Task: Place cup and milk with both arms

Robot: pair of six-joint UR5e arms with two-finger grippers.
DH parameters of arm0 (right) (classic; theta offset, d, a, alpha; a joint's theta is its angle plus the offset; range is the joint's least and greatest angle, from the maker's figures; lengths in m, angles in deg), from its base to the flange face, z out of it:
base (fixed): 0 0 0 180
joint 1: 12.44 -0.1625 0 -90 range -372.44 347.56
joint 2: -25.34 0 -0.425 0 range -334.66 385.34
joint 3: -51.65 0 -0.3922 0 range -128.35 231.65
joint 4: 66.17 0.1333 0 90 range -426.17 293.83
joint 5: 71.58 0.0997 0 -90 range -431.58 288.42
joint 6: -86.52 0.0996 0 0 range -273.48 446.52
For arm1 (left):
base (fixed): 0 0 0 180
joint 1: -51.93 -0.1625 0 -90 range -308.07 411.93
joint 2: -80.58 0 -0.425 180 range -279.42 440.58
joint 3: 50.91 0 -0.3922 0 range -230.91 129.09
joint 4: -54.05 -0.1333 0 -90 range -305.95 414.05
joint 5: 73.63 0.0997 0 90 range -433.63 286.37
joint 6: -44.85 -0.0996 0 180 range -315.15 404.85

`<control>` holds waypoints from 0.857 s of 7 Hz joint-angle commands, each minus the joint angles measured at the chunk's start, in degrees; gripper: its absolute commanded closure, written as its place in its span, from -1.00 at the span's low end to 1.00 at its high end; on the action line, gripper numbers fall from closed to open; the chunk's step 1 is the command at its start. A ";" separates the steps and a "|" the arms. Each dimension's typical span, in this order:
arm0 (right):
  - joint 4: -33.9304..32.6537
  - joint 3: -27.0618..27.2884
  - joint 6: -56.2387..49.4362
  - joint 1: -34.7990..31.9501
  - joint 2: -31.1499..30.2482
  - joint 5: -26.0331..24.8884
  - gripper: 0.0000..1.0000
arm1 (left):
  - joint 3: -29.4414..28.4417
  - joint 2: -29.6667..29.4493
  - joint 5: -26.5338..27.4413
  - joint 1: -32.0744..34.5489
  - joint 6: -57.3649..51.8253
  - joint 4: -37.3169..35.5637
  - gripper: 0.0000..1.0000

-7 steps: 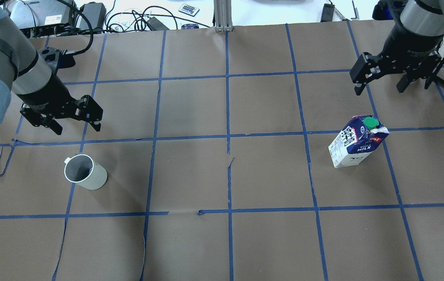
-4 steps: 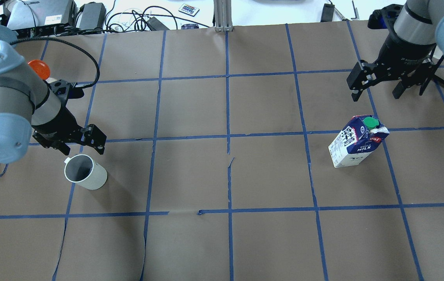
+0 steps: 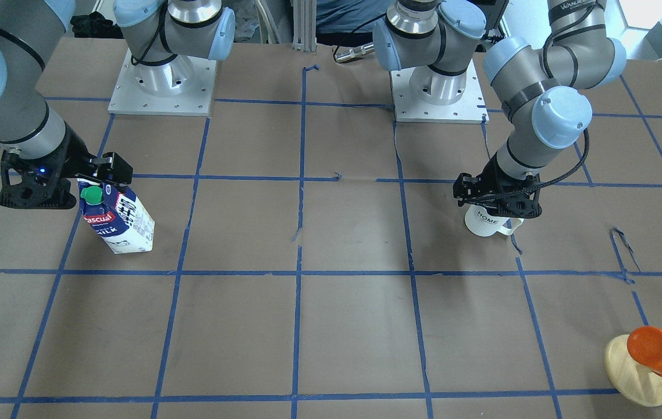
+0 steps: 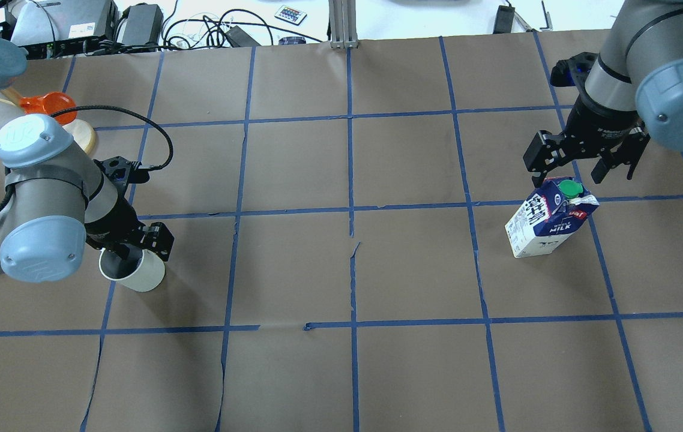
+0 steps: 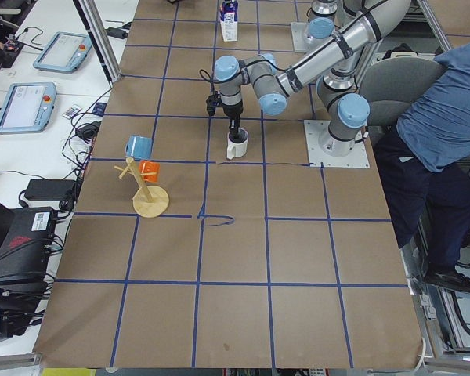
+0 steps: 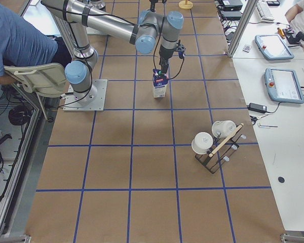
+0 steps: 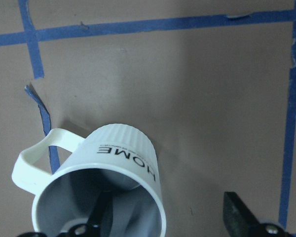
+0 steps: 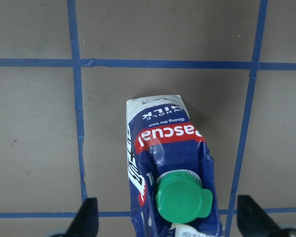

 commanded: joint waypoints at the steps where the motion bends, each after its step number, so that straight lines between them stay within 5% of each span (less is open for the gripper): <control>1: -0.86 1.29 -0.08 0.10 0.04 -0.33 -0.98 | -1.25 -0.92 1.03 -0.02 0.92 -0.08 1.00; 2: -0.95 1.29 -0.08 0.10 0.04 -0.15 -0.78 | -2.04 -1.18 0.51 0.16 3.01 -0.08 1.00; 6: -0.95 1.46 -0.16 0.27 0.40 -0.33 -0.70 | -11.43 -4.42 -4.15 6.98 20.17 0.89 1.00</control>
